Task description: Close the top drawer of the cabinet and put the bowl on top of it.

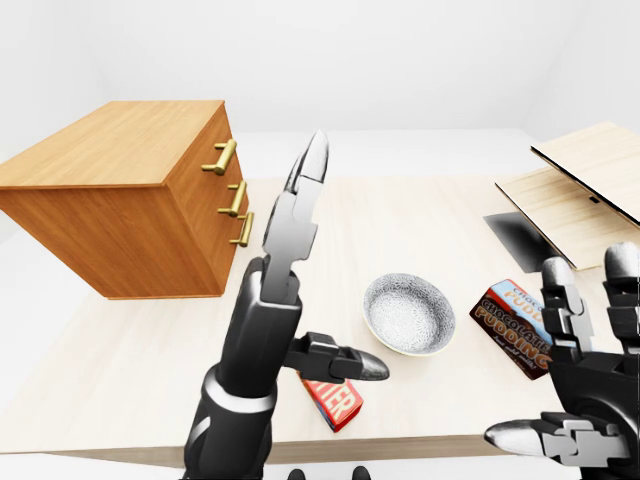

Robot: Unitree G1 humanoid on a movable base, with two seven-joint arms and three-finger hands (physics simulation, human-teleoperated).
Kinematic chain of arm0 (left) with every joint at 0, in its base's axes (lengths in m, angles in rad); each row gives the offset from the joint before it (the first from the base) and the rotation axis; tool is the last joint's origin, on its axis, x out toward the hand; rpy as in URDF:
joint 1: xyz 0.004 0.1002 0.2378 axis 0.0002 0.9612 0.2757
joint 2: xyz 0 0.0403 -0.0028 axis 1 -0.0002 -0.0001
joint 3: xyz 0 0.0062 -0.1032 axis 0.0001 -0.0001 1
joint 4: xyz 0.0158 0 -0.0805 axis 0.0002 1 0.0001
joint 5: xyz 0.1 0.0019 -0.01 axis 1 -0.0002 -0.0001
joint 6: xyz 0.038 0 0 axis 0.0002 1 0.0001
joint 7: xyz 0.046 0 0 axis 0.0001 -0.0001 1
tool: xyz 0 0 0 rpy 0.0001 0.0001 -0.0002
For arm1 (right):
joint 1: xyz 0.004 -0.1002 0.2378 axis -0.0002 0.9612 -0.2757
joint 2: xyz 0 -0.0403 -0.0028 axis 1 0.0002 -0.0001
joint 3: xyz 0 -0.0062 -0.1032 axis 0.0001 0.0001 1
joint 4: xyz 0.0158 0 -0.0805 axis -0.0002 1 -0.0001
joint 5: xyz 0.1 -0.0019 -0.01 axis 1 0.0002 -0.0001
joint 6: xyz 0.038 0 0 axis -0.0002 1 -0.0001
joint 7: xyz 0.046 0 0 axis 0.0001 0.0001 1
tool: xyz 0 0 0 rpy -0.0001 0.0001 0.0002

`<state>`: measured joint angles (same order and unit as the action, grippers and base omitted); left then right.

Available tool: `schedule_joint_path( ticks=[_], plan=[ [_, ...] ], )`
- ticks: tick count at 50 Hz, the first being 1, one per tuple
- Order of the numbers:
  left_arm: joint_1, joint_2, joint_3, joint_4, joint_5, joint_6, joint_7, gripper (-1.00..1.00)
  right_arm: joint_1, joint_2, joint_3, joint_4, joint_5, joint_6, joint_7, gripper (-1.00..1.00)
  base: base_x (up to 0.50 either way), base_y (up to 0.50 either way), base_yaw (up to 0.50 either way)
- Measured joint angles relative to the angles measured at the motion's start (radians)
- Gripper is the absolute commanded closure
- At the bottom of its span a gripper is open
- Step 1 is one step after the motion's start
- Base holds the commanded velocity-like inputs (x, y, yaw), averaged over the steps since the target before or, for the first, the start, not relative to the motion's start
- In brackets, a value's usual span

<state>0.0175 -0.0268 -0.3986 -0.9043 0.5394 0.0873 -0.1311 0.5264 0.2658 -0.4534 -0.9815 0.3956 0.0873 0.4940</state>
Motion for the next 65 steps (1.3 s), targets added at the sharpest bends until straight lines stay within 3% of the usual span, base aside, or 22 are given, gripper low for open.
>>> schedule_joint_path(
  ticks=[11, 30, 46, 65],
  plan=[
    [0.064, 0.008, -0.112, 0.073, 0.164, 0.000, 0.076, -1.00, -0.035, 0.042, -0.099, -0.033, 0.050, 0.000, 0.045, -1.00, 0.00, 0.00, 0.00],
    [0.116, 0.007, -0.258, 0.144, 0.413, 0.000, 0.152, -1.00, -0.061, 0.053, -0.170, -0.050, 0.097, 0.000, 0.058, -1.00, 0.00, 0.00, 0.00],
    [0.110, -0.024, -0.331, 0.209, 0.590, 0.000, 0.192, -1.00, -0.076, 0.042, -0.211, -0.060, 0.133, 0.000, 0.052, -1.00, 0.00, 0.00, 0.00],
    [0.096, -0.056, -0.384, 0.320, 0.729, 0.000, 0.214, -1.00, -0.064, 0.007, -0.264, -0.065, 0.220, 0.000, 0.023, -1.00, 0.00, 0.00, 0.00]
  ],
)
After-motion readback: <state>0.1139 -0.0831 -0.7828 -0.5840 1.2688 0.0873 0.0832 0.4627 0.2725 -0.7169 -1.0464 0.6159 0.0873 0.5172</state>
